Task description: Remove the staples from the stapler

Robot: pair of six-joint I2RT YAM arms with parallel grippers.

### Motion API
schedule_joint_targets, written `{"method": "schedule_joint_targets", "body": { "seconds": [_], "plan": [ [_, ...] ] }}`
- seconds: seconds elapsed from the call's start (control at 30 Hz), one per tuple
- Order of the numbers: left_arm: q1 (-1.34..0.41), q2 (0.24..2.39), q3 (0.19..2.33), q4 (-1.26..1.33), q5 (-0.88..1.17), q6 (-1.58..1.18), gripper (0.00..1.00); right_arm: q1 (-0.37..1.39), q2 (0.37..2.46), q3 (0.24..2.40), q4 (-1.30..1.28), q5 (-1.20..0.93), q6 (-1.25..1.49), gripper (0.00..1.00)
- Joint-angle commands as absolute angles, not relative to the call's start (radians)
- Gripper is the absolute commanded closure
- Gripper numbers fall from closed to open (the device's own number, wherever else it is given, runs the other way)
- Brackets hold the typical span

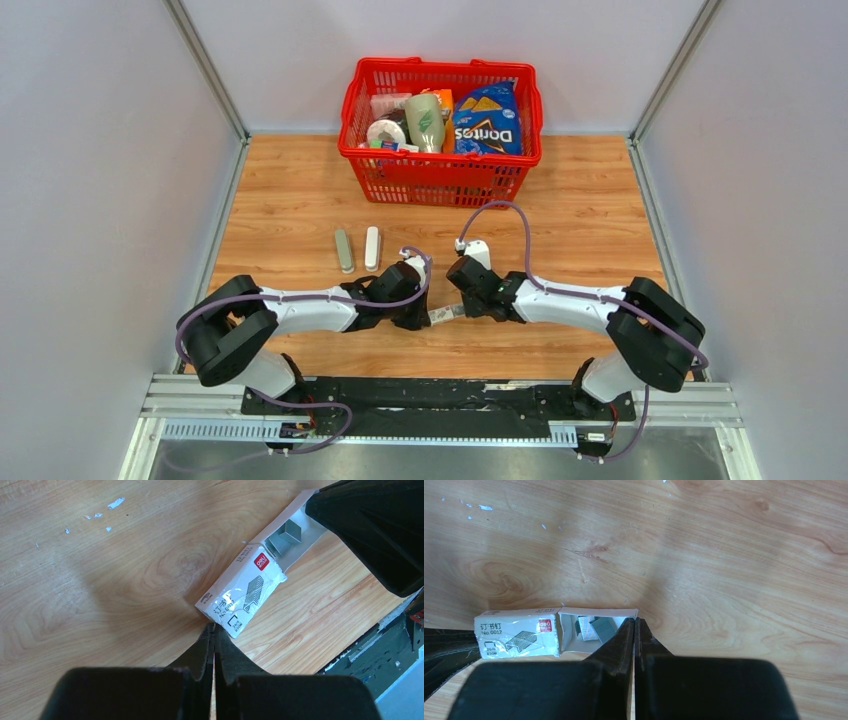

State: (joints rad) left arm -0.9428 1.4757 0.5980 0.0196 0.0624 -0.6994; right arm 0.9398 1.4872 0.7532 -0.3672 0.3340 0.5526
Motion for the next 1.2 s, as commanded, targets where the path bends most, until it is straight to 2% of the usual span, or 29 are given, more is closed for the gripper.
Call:
{"method": "schedule_joint_targets", "body": {
  "seconds": [0.0,0.33,1.17],
  "plan": [
    [-0.948,1.482,0.609,-0.028,0.028,-0.678,1.0,0.945,1.49,0.798,-0.341,0.382,0.557,1.0],
    [-0.95,1.489,0.603,-0.021,0.035,-0.68,1.0,0.946,1.47,0.816,-0.37,0.414,0.552,1.0],
    [-0.95,1.46,0.594,-0.06,-0.029,-0.661,1.0,0.974,1.443,0.747,-0.348,0.336,0.542,1.0]
  ]
}}
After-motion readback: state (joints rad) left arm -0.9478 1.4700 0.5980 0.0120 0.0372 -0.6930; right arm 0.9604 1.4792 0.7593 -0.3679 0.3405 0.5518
